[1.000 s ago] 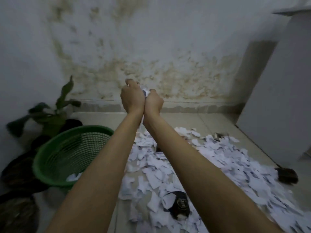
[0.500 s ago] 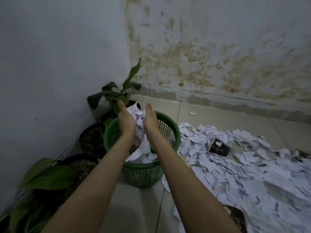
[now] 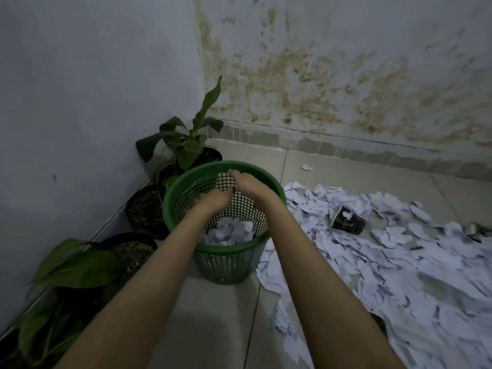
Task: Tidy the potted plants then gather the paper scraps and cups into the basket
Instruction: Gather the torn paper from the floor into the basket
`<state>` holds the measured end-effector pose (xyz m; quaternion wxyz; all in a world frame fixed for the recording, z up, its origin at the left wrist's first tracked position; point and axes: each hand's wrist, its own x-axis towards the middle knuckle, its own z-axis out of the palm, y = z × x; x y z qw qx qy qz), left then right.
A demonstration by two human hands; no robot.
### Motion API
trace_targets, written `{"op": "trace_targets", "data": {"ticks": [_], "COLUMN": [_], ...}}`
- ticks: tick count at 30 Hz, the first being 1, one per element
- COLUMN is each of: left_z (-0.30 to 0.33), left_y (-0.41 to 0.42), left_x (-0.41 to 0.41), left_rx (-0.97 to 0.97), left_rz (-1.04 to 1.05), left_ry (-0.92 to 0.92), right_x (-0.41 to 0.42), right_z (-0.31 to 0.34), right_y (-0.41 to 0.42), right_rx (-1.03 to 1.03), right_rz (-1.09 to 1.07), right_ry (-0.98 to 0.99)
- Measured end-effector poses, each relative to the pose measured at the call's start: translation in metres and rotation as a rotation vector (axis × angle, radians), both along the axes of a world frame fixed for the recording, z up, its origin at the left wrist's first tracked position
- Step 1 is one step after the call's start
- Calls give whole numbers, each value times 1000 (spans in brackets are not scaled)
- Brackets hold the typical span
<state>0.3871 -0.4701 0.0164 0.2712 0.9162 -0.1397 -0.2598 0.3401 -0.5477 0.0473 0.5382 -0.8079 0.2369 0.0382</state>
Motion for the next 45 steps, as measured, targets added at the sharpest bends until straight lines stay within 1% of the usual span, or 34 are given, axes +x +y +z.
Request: {"op": "trace_targets", "data": {"ticks": [5,9,13,16,19,21,23,25,28,30,31,32,34,36,38,40,41,43,44,45], "left_z": [25,43,56,53,26,0,-30,-62,-97,-112,-118,-125,-137,-151,-164,-169,-169,-164,-159,-154], "left_y": [-29,-72,-119,-157,-190,-202,-209,-212,-208,-202,-200,-199,-196,-194,-192,-189,-186,-173,-164,-154], "left_x": [-28,-64,-109,-154,-205,-235,-259,-277,-291,-292,-290,-288,-287,-289,-298,-310,-317,-329,-334,-339], "left_rx": [-118,-71,-136,-221,-155,-63,53,172,293,317,325,325,309,354,454,481,431,204,57,-83], "left_rz": [-102,-194,-315,-470,-707,-877,-1016,-1105,-1195,-1224,-1238,-1258,-1319,-1390,-1450,-1463,-1466,-1519,-1575,-1636], "left_ry": [-52,-212,-363,-372,-290,-226,-166,-90,-31,-45,-83,-132,-216,-222,-228,-298,-379,-573,-614,-595], "right_x": [-39,-88,-156,-223,-300,-352,-394,-420,-439,-449,-456,-465,-487,-504,-511,-511,-511,-514,-519,-526], "right_z": [25,57,82,77,50,24,-9,-52,-132,-162,-170,-174,-182,-191,-195,-191,-186,-172,-165,-159], "right_y": [-34,-80,-128,-161,-187,-194,-194,-183,-150,-127,-119,-112,-102,-92,-82,-75,-71,-60,-52,-41], "right_rx": [-63,-59,-88,-87,-80,-31,39,28,-122,-86,-63,-52,-25,24,77,44,4,-77,-111,-135], "right_rz": [-19,-22,-100,-210,-395,-505,-598,-697,-927,-1067,-1120,-1144,-1107,-1017,-935,-900,-895,-891,-906,-918], "right_ry": [61,161,208,336,469,535,548,558,584,630,650,688,824,927,880,721,627,500,470,451]}}
